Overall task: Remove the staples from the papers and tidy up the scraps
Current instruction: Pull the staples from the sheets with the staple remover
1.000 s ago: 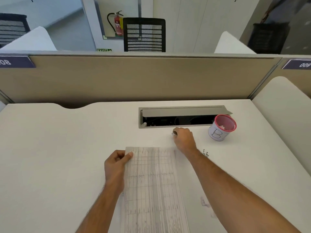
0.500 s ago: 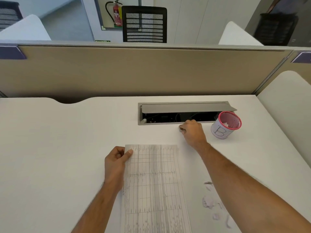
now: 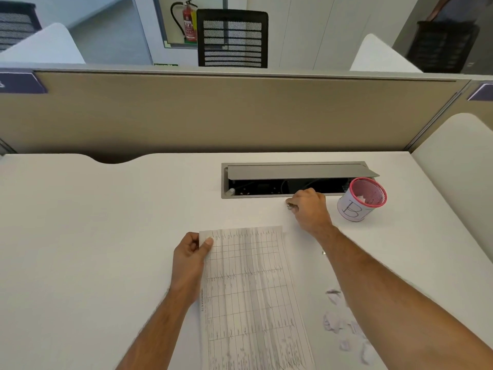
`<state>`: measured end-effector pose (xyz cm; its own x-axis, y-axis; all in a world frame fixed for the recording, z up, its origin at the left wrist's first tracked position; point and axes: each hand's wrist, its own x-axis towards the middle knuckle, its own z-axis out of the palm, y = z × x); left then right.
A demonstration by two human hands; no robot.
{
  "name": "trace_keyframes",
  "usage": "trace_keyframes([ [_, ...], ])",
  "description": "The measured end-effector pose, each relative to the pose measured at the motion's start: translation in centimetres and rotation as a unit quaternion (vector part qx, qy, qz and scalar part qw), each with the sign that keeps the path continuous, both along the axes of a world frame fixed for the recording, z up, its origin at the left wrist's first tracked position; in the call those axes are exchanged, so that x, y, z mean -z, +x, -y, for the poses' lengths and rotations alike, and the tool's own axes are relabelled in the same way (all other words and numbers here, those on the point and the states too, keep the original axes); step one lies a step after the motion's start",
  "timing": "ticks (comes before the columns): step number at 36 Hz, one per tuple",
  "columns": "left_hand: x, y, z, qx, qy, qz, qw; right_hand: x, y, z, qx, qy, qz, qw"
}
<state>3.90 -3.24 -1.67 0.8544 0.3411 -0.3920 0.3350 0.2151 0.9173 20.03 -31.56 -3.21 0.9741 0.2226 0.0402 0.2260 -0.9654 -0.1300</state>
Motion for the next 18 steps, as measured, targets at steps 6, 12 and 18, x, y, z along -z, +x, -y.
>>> trace_keyframes([
  [6, 0.08, -0.15, -0.17, 0.019, 0.003, -0.005, 1.0, 0.06, 0.27, 0.08, 0.015, 0.006, -0.016, 1.0],
  [12, -0.02, -0.18, 0.01, 0.04, 0.008, -0.006, 0.999, -0.19, 0.27, -0.23, 0.033, -0.009, -0.036, 0.999],
  [18, 0.14, -0.4, 0.06, 0.056, 0.023, -0.006, 0.998, -0.6, -0.17, -0.21, 0.042, -0.033, -0.041, 0.998],
])
